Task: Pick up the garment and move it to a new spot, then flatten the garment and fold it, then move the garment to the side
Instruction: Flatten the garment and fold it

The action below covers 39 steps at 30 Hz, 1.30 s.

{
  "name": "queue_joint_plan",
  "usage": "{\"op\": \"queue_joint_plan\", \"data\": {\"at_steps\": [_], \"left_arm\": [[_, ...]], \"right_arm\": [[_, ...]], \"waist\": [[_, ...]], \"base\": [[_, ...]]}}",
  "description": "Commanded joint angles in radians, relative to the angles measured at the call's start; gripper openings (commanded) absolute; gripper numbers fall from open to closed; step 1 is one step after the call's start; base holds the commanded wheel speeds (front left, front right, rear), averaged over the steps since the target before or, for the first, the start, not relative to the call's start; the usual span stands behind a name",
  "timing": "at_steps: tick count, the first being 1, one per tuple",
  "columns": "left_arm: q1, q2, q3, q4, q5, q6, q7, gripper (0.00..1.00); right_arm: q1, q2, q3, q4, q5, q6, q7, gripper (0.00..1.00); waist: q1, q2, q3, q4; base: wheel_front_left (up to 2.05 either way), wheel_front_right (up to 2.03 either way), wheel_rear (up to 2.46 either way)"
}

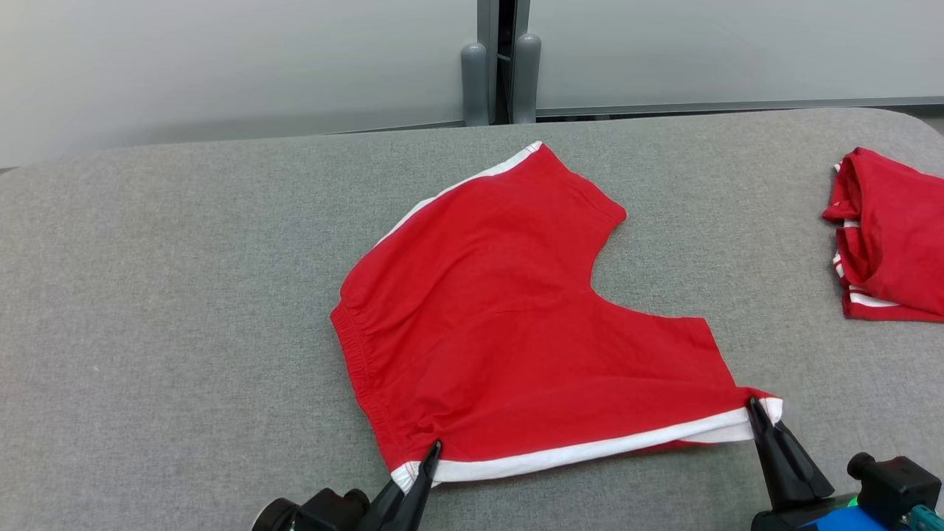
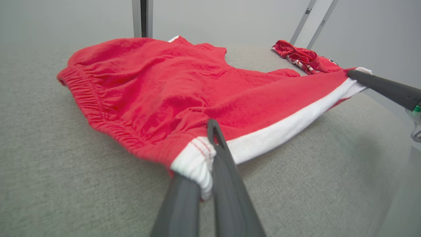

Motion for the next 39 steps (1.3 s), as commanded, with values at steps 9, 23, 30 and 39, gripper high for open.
{"op": "queue_joint_plan", "data": {"at_steps": [9,23,30,39], "left_arm": [[-0.067,-0.011,0.009,0.005,0.027,-0.013,-0.004,0.0],[-0.326,-0.036,0.046,0.022,0.072,-0.029,-0.004,0.0],[-0.419,-0.058,0.075,0.032,0.068,-0.023,-0.004,0.0],[-0.472,-0.075,0.101,0.03,0.066,-0.017,-0.004,0.0]], "right_arm": [[-0.12,-0.031,0.014,-0.03,-0.061,0.0,0.0,0.0],[-0.597,-0.141,0.098,0.139,-0.06,0.0,0.011,0.0],[-0.838,-0.16,0.188,0.303,-0.042,0.0,0.011,0.0],[-1.073,-0.129,0.291,0.521,-0.013,-0.001,0.007,0.0]], "waist": [[0.0002,0.0,0.028,0.019],[0.0002,0.0,0.184,0.099],[0.0002,0.0,0.271,0.138],[0.0002,0.0,0.345,0.183]], "base": [[0.0,0.0,0.0],[0.0,0.0,0.0],[0.0,0.0,0.0],[0.0,0.0,0.0]]}}
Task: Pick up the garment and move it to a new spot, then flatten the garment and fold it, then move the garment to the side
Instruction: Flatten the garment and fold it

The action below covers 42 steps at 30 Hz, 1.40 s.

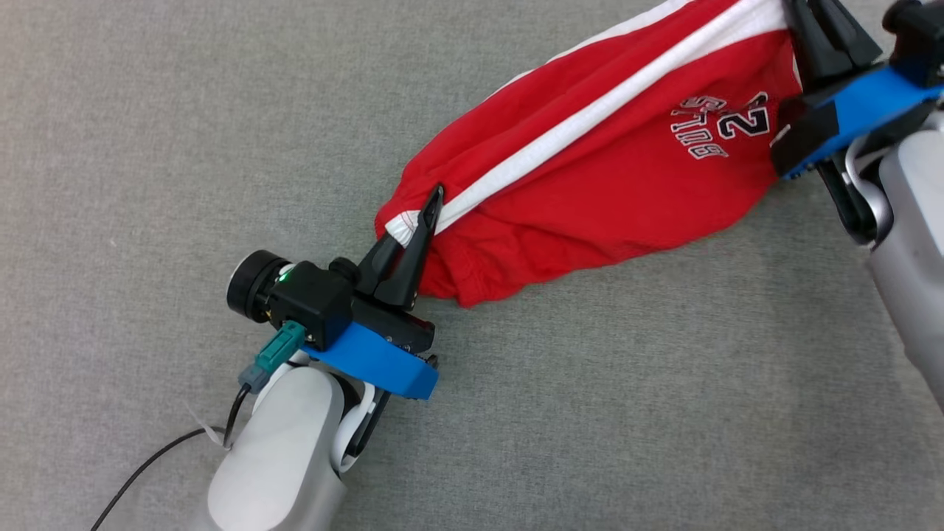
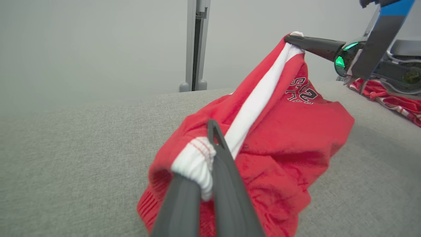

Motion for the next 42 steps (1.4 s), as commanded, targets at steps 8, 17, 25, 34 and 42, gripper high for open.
{"op": "queue_joint_plan", "data": {"at_steps": [8,17,25,34,42], "left_arm": [[-0.031,-0.004,0.002,0.013,-0.005,0.009,-0.004,0.0],[0.014,-0.006,0.001,0.003,-0.014,0.034,-0.004,1.0],[0.131,-0.002,0.062,-0.067,0.008,0.064,-0.004,1.0],[0.22,0.007,0.199,-0.2,0.065,0.107,-0.004,1.0],[0.256,-0.002,0.289,-0.285,0.089,0.134,-0.004,1.0]], "right_arm": [[-0.13,0.036,0.092,0.171,0.039,-0.001,-0.007,0.12],[-0.098,0.016,0.124,0.209,0.087,-0.001,-0.01,1.0],[0.012,-0.048,0.087,0.193,0.103,-0.001,-0.01,1.0],[0.082,-0.049,0.094,0.247,0.109,-0.001,-0.009,1.0],[0.074,-0.03,0.153,0.33,0.141,-0.001,0.012,1.0]], "waist": [[-0.0003,0.0,0.033,0.034],[-0.0003,0.0,-0.008,0.031],[-0.0003,0.0,-0.067,0.053],[-0.0003,0.0,-0.083,0.065],[-0.0003,0.0,-0.069,0.074]], "base": [[0.0,0.0,0.0],[0.0,0.0,0.0],[0.0,0.0,0.0],[0.0,0.0,0.0],[0.0,0.0,0.0]]}}
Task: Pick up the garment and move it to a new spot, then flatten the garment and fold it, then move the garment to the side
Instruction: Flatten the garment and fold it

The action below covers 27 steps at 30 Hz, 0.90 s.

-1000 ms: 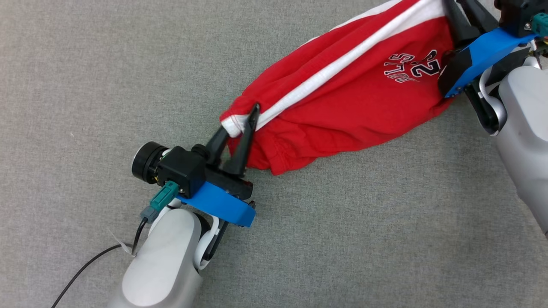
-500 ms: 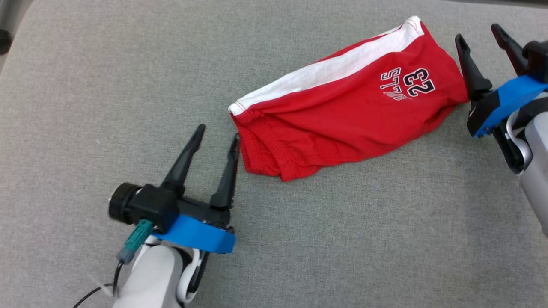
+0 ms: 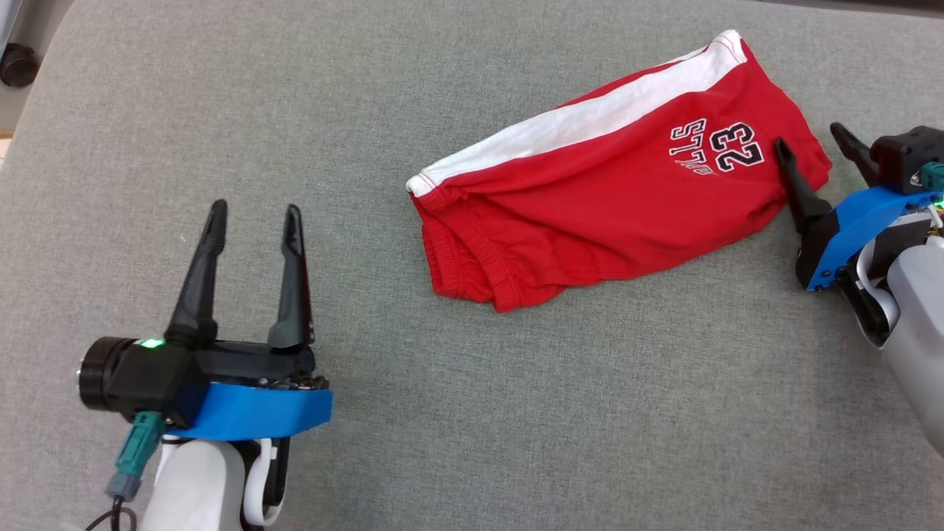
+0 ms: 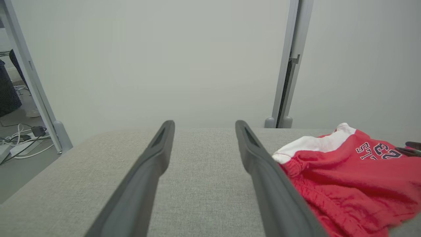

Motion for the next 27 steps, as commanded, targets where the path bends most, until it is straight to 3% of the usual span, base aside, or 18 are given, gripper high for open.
{"op": "queue_joint_plan", "data": {"at_steps": [1,7,8,10,17,27], "left_arm": [[0.013,0.002,0.013,-0.009,0.006,0.006,-0.004,1.0],[0.027,-0.002,0.034,-0.019,0.007,0.007,-0.004,1.0],[0.028,-0.002,0.033,-0.019,0.001,0.009,-0.004,1.0],[0.027,-0.002,0.026,-0.018,-0.012,0.012,-0.004,1.0],[0.034,-0.002,0.027,-0.005,-0.012,0.014,-0.004,1.0],[0.066,-0.002,0.069,0.023,0.015,-0.012,-0.004,1.0]], "right_arm": [[0.0,0.004,0.009,0.007,0.01,0.0,0.002,1.0],[0.004,0.019,0.06,0.048,0.045,0.0,0.054,1.0],[0.005,0.022,0.069,0.049,0.054,0.0,0.064,0.71],[0.009,0.027,0.084,0.047,0.078,0.0,0.084,0.0],[0.015,0.03,0.098,0.025,0.143,-0.001,0.032,0.0],[0.13,0.033,0.038,-0.045,0.211,-0.001,-0.019,0.0]], "waist": [[0.0002,0.0,0.003,0.001],[0.0002,0.0,0.007,0.005],[0.0002,0.0,0.007,0.006],[0.0002,0.0,0.007,0.004],[0.0002,0.0,-0.022,-0.028],[0.0002,0.0,-0.095,-0.133]], "base": [[0.0,0.0,0.0],[0.0,0.0,0.0],[0.0,0.0,0.0],[0.0,0.0,0.0],[0.0,0.0,0.0],[0.0,0.0,0.0]]}}
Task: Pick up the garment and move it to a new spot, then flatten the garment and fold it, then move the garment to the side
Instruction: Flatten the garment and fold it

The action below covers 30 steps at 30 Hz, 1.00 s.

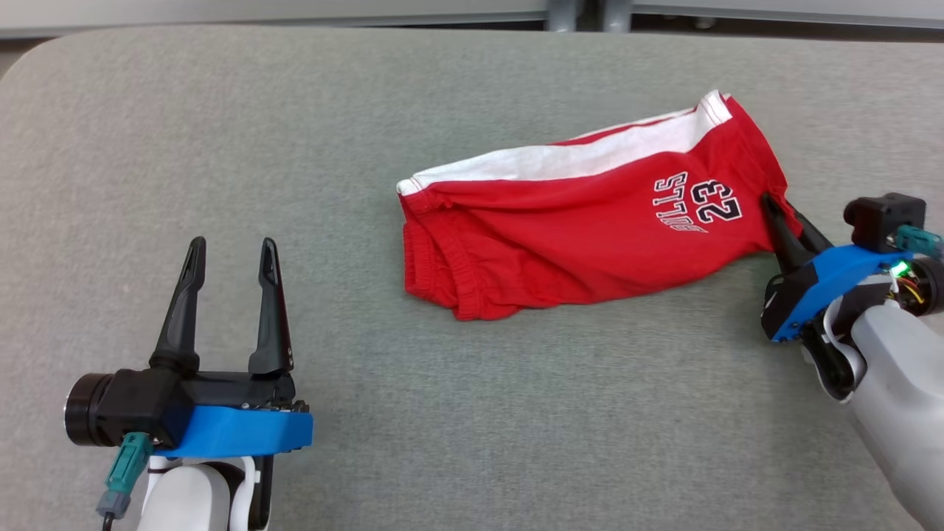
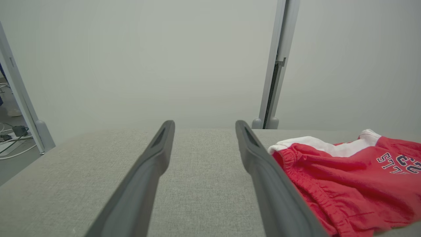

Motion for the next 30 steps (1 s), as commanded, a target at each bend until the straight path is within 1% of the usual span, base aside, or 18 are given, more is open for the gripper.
{"op": "queue_joint_plan", "data": {"at_steps": [1,4,9,15,18,21,25,30], "left_arm": [[0.012,0.003,0.009,0.004,0.004,-0.006,-0.004,1.0],[0.022,0.003,0.016,0.009,0.009,-0.013,-0.004,1.0],[0.032,0.003,0.027,0.014,0.014,-0.016,-0.004,1.0],[0.038,0.004,0.019,0.021,0.011,-0.02,-0.004,1.0],[0.043,0.004,0.017,0.021,0.009,-0.02,-0.004,1.0],[0.045,0.004,0.018,0.023,0.008,-0.022,-0.004,1.0],[0.046,0.003,0.016,0.027,0.007,-0.022,-0.004,1.0],[0.04,0.003,0.009,0.033,0.004,-0.023,-0.004,1.0]], "right_arm": [[0.031,-0.012,-0.026,-0.028,0.003,-0.001,-0.005,0.0],[0.099,-0.02,-0.089,-0.079,-0.017,-0.001,-0.004,0.0],[0.198,-0.024,-0.228,-0.148,-0.061,-0.001,-0.003,0.0],[0.287,-0.024,-0.369,-0.188,-0.123,-0.001,-0.003,0.0],[0.31,-0.012,-0.417,-0.202,-0.156,-0.001,-0.003,0.0],[0.311,0.0,-0.443,-0.217,-0.193,-0.001,-0.003,0.0],[0.26,0.025,-0.45,-0.243,-0.243,-0.001,-0.003,0.0],[0.195,0.073,-0.422,-0.286,-0.289,-0.001,-0.003,0.0]], "waist": [[0.0,0.0,-0.027,-0.036],[0.0,0.0,-0.039,-0.062],[0.0,0.0,-0.056,-0.095],[0.0,0.0,-0.067,-0.105],[0.0,0.0,-0.071,-0.106],[0.0,0.0,-0.074,-0.106],[0.0,0.0,-0.077,-0.107],[0.0,0.0,-0.087,-0.097]], "base": [[0.0,0.0,0.0],[0.0,0.0,0.0],[0.0,0.0,0.0],[0.0,0.0,0.0],[0.0,0.0,0.0],[0.0,0.0,0.0],[0.0,0.0,0.0],[0.0,0.0,0.0]]}}
